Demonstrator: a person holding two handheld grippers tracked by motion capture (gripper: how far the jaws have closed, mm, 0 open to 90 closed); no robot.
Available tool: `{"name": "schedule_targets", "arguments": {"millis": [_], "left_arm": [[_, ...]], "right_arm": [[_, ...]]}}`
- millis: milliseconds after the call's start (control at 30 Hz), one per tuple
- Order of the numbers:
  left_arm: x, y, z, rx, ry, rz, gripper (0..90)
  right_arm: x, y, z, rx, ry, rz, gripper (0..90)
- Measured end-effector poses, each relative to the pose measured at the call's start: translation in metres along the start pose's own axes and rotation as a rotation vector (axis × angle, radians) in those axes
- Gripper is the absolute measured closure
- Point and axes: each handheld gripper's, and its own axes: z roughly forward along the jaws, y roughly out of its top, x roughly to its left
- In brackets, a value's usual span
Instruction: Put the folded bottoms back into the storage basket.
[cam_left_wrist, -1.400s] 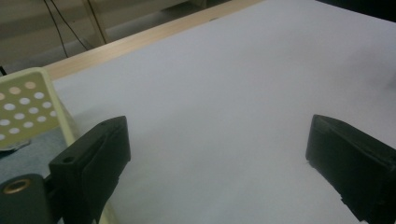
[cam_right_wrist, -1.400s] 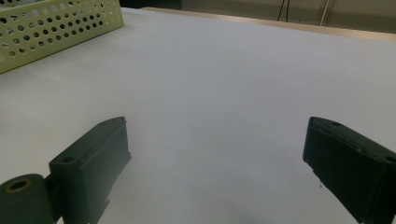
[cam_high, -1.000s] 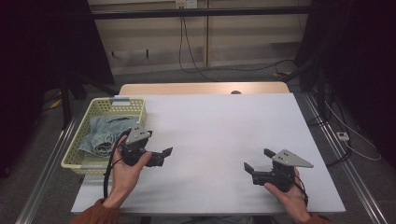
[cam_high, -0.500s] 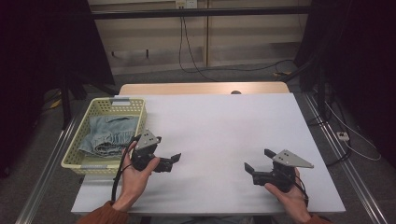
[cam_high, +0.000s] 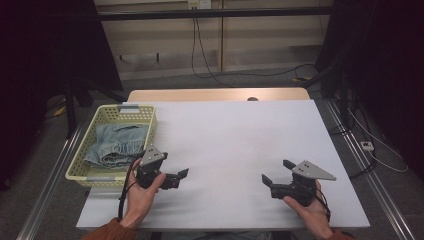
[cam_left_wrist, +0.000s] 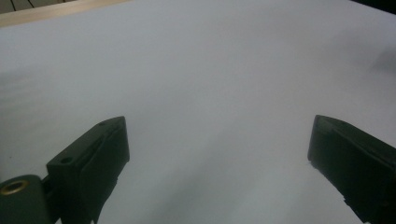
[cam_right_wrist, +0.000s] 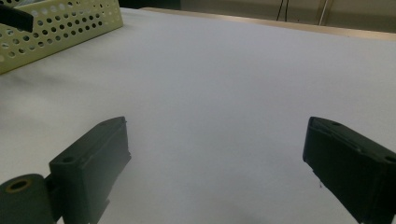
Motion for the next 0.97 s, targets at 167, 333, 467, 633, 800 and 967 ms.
{"name": "schedule_targets", "arguments": {"millis": [167, 333, 467, 633, 800, 967], "left_arm": [[-0.001, -0.006, 0.002, 0.017, 0.011, 0.002, 5.6], [-0.003, -0.011, 0.003, 0.006, 0.01, 0.014, 5.6], [-0.007, -0.018, 0.004, -0.007, 0.004, 0.012, 5.3], [-0.009, -0.019, 0.002, -0.028, 0.008, 0.024, 4.8], [-0.006, -0.019, 0.002, -0.049, 0.018, 0.007, 4.6], [-0.004, -0.018, 0.002, -0.047, 0.018, 0.006, 4.6]], "right_arm": [[0.0, 0.0, 0.0, 0.0, -0.001, -0.001, 7.3], [-0.001, 0.0, -0.001, 0.0, -0.004, -0.003, 7.3], [0.0, 0.0, -0.002, -0.003, -0.006, -0.002, 7.3], [0.0, 0.0, -0.002, -0.007, 0.0, -0.005, 7.3], [-0.001, 0.0, -0.002, -0.007, -0.001, -0.002, 7.4], [-0.001, 0.0, -0.002, -0.006, -0.002, -0.003, 7.4]]}}
